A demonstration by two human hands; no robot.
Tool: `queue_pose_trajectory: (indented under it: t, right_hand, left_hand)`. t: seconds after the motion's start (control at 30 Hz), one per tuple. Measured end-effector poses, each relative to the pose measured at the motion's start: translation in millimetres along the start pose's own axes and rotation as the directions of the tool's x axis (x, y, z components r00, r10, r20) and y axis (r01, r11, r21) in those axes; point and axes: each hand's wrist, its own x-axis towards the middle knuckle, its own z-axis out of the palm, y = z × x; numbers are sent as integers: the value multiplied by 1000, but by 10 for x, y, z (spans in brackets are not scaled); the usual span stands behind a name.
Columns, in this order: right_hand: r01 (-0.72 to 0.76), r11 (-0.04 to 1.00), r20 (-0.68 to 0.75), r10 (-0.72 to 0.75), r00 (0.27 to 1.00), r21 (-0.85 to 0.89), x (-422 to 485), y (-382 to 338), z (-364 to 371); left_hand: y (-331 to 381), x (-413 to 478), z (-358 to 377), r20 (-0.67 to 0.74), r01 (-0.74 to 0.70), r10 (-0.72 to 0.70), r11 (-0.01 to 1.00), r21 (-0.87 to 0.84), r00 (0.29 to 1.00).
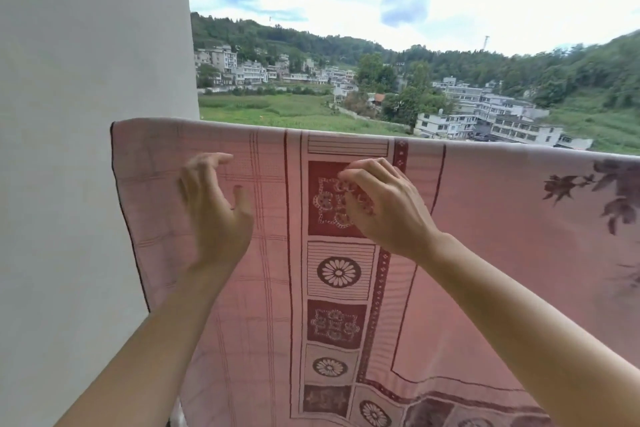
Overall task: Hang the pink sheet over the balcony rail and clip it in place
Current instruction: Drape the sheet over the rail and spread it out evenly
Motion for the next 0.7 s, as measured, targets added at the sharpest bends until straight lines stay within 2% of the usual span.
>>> queue_pose_trajectory:
  t: [0.07, 0.13, 0.2, 0.3, 0.47, 0.7]
  right_hand:
    - [-92, 995, 22, 91, 996, 26, -381, 206, -177]
    - [-210, 977, 48, 209, 977, 23, -845, 451, -405]
    - [-342, 940, 84, 340, 937, 2, -1362, 722, -667]
    - [-530, 847, 139, 531, 836, -53, -2152, 1151, -1119]
    - [-738, 663, 179, 747, 641, -123, -3406, 1877, -1974]
    - [-873, 422, 199, 903, 381, -245, -4861, 2803, -3140]
  left_hand:
    - [236, -329, 282, 150, -55, 61, 998, -42, 987]
    - [533, -719, 560, 325, -62, 86, 995, -83, 942]
    - [843, -1151, 849, 493, -67, 112, 992, -108, 863]
    - [1416, -1786, 1313, 673, -93, 175, 983, -156, 718]
    - [2557, -2838, 2209, 840, -36, 167, 984, -173, 516]
    - [4083, -4149, 3251, 971, 15, 99, 994, -105, 219]
